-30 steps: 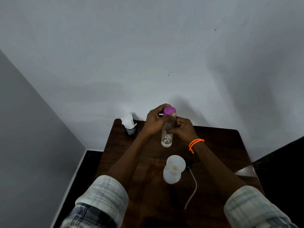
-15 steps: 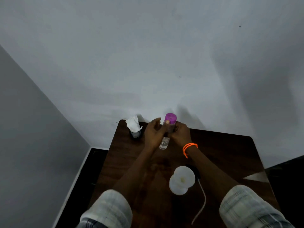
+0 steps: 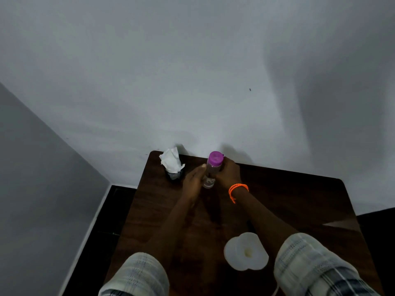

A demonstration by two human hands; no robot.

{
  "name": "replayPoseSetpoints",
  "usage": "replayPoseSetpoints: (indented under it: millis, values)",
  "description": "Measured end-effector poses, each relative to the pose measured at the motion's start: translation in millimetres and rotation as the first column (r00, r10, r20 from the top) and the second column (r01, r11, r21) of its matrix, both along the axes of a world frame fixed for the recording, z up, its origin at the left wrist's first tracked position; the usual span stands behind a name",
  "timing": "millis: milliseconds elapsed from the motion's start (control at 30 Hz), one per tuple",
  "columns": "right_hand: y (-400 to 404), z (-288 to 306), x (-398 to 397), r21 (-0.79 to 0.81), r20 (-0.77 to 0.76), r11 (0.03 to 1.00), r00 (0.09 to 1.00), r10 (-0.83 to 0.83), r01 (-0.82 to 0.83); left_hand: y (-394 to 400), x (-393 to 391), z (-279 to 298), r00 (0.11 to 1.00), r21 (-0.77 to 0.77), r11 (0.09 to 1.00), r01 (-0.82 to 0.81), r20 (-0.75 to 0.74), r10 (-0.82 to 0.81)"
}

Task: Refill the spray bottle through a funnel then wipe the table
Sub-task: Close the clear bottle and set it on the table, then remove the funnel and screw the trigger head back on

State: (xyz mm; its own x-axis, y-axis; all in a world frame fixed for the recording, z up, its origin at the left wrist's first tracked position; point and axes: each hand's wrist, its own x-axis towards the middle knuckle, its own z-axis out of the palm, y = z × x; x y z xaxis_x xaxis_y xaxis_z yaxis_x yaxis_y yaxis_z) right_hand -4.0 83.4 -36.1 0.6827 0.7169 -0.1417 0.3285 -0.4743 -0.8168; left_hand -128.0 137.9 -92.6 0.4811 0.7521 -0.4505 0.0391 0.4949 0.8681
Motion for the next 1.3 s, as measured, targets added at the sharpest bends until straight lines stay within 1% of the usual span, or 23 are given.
replayPoseSetpoints:
  millis: [67,167,233,367,467,567,667,733,833,933,1000,1200,1300]
  values:
    - [4,-4,1,-0.004,0.007,1.000,1.000,0.001,-0.001,7,5,-16,1.000,0.010,1.000,0.013,-0.001,-0.013]
    - [7,-10,0,0.007,0.014,1.000,1.000,-0.001,0.001,6,7,-4,1.000,-0.013,1.000,-0.011,0.005,0.011]
    - [7,-13,1,0.008,0.003,1.000,1.000,-0.010,0.010,3,8,-1,1.000,0.012,1.000,-0.017,0.008,0.017]
    - [3,-20,2,-0.040,-0.001,0.999,1.000,-0.012,0.012,-2,9,-4,0.999,0.004,1.000,-0.020,0.028,0.020]
    - [-6,-19,2,-0.079,-0.015,0.997,1.000,0.008,-0.009,-10,9,-1,0.997,-0.061,0.995,-0.080,-0.019,0.079]
    - [-17,-10,5,-0.115,-0.050,0.990,0.996,0.074,-0.079,-17,3,0,0.983,-0.074,0.990,-0.120,-0.149,0.108]
    - [-33,-1,10,-0.150,-0.099,0.987,0.994,0.036,-0.051,-27,-9,5,0.970,-0.026,0.997,-0.072,-0.236,0.064]
    - [-49,6,15,-0.160,-0.113,0.986,0.993,0.029,-0.047,-42,-17,18,0.969,-0.007,1.000,-0.018,-0.248,0.016]
    - [-78,17,22,-0.169,-0.083,0.985,0.996,0.027,-0.041,-66,-22,30,0.975,-0.115,0.993,-0.001,-0.222,-0.025]
    - [-112,30,25,-0.147,-0.055,0.989,0.998,0.012,-0.020,-97,-26,43,0.973,-0.191,0.978,0.085,-0.194,-0.122]
    - [-136,37,23,-0.126,-0.040,0.991,0.999,0.033,-0.038,-115,-28,49,0.972,-0.214,0.971,0.102,-0.188,-0.144]
    - [-206,34,7,-0.083,-0.066,0.994,0.996,0.066,-0.072,-164,-44,70,0.976,-0.257,0.959,0.121,-0.148,-0.162]
    - [-232,35,-1,-0.044,-0.121,0.998,0.992,0.045,-0.050,-177,-60,79,0.973,-0.256,0.956,0.143,-0.142,-0.183]
